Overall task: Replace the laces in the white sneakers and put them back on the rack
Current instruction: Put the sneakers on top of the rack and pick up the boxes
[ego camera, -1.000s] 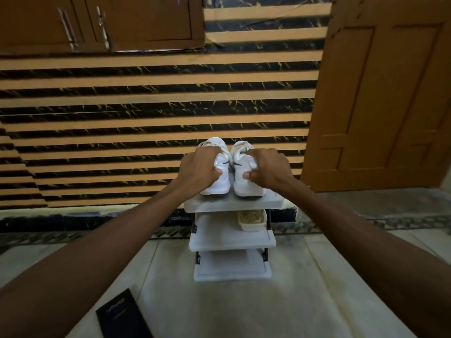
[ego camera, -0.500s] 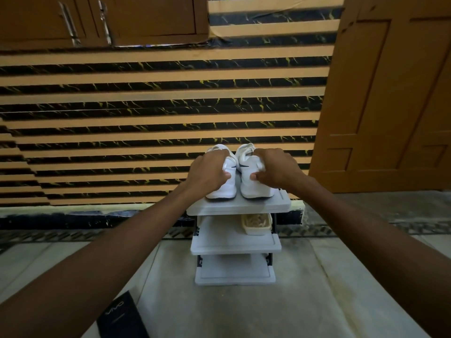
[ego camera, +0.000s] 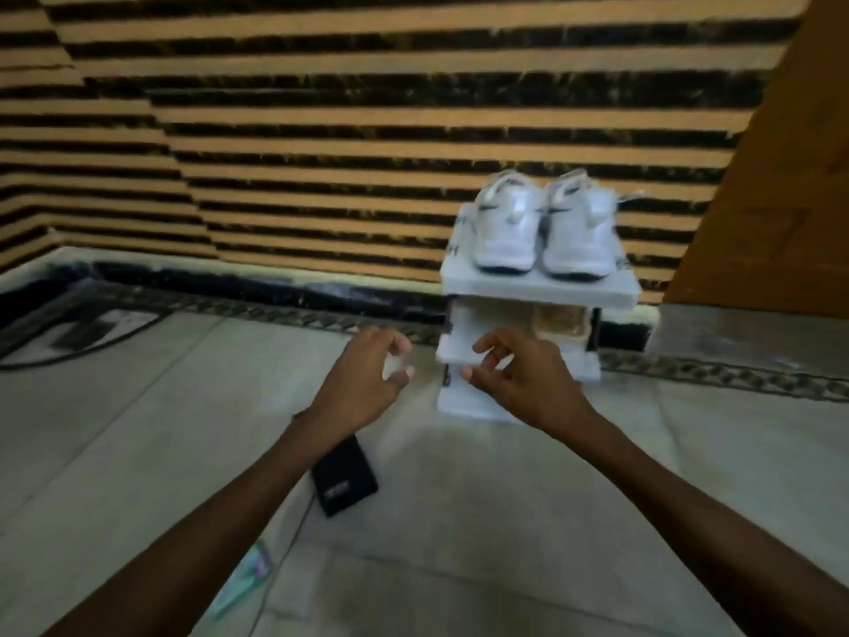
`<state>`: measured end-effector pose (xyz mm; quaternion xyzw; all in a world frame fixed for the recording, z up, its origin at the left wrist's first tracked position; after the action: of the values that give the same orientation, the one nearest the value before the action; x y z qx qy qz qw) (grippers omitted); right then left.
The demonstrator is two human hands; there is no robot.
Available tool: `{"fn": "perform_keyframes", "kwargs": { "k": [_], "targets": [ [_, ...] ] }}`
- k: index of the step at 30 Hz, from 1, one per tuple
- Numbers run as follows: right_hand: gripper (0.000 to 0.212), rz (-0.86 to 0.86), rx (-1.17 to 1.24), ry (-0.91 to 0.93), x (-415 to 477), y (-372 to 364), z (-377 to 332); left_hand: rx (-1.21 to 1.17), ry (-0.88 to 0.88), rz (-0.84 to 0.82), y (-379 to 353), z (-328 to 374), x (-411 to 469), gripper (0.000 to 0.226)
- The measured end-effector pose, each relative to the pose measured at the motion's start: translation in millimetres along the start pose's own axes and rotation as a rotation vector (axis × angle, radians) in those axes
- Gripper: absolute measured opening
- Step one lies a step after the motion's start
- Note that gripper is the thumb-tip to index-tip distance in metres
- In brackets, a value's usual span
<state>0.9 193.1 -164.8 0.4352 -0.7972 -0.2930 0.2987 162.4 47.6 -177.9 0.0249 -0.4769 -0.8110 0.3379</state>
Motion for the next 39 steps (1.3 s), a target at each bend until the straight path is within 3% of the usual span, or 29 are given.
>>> {"fn": "perform_keyframes", "kwargs": {
  "k": [5,9,13,16,21,23,28,39],
  "targets": [
    [0.045,-0.290,-0.008,-0.101,-15,-114,-8,0.050,0.362,-0.160,7,-95,-85,0.027],
    [0.077,-0.505,-0.177,-0.134,-18,-189,-16,0.158,0.591,-0.395,2,-152,-153,0.065],
    [0.092,-0.558,-0.277,-0.161,-13,-242,-24,0.251,0.725,-0.615,-24,-188,-203,0.094],
    [0.102,-0.526,-0.301,-0.162,-7,-280,-32,0.257,0.758,-0.594,-41,-205,-227,0.094],
    [0.105,-0.547,-0.355,-0.229,4,-320,-26,0.176,0.724,-0.430,-37,-216,-224,0.064],
    [0.104,-0.563,-0.277,-0.297,9,-315,-28,0.118,0.744,-0.409,-20,-212,-212,0.069],
    [0.081,-0.540,0.095,-0.456,44,-231,-67,-0.035,0.736,-0.267,63,-174,-142,0.073],
    [0.069,-0.304,0.056,-0.368,173,146,-266,-0.038,0.473,-0.253,352,42,99,0.069]
  ]
}}
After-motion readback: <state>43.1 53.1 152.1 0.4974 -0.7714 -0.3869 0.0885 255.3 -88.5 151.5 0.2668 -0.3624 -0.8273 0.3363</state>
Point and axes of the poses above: each hand's wrist, its own x-axis towards the middle knuckle, its own y-axis out of the back of the hand, z = x × y, the point moved 4 cm from there along x, towards the middle knuckle, and after that the axes turned 4 degrees about -z, right-handed, at the moved point
